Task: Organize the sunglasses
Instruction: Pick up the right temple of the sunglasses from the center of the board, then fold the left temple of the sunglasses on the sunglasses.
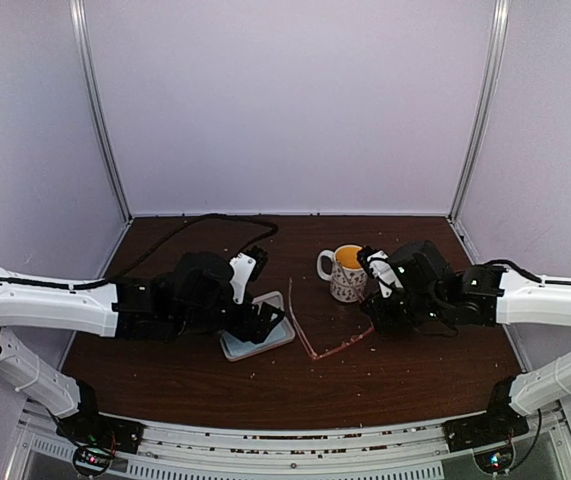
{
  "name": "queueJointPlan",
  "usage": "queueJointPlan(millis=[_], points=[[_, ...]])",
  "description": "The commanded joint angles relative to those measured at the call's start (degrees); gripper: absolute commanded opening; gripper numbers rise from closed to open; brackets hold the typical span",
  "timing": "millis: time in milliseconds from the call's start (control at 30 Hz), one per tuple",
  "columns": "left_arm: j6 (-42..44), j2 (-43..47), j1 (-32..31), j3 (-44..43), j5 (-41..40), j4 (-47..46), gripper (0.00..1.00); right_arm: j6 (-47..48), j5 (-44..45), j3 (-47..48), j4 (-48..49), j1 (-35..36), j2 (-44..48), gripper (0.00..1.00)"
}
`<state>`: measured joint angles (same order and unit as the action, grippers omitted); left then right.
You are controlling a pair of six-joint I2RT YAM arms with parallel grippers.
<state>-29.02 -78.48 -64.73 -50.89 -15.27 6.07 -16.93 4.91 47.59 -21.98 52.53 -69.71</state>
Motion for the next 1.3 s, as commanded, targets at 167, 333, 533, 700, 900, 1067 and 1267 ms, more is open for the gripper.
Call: queueJointPlan(millis=[167, 333, 533, 700, 900, 1067, 1267], points=[[-0.72, -5.11, -0.31, -6.78, 2.69, -2.35, 0.76, -0.74, -0.69, -0.49, 4.83, 0.90, 1.82, 0.00], [-0.58, -7.00, -0.31, -9.41, 2.31, 0.17, 0.75, -0.91, -0.21, -0.26, 4.99, 1.55, 1.06, 0.00], [-1.79, -7.48, -0.46, -9.63, -0.71, 3.72, 0.74, -2.01, 2.90, -0.06, 3.63, 1.80, 0.43, 0.00], [-1.25, -4.56, -0.41, -6.36, -1.15, 2.22, 0.75, -2.62, 4.41, -0.22, 3.21, 1.82, 0.54, 0.00], [-1.14, -5.31, -0.49, -6.95, 0.49, 3.69, 0.74, -3.30, 5.20, 0.04, 2.80, 1.83, -0.18, 0.00], [-1.92, -2.70, -0.49, -3.75, -0.35, 1.47, 0.74, -3.83, 5.56, 0.04, 2.55, 1.82, -0.59, 0.00], [-0.85, -4.34, -0.55, -6.19, 2.27, 1.12, 0.74, -4.27, 4.58, 0.54, 2.46, 1.83, -1.73, 0.00]])
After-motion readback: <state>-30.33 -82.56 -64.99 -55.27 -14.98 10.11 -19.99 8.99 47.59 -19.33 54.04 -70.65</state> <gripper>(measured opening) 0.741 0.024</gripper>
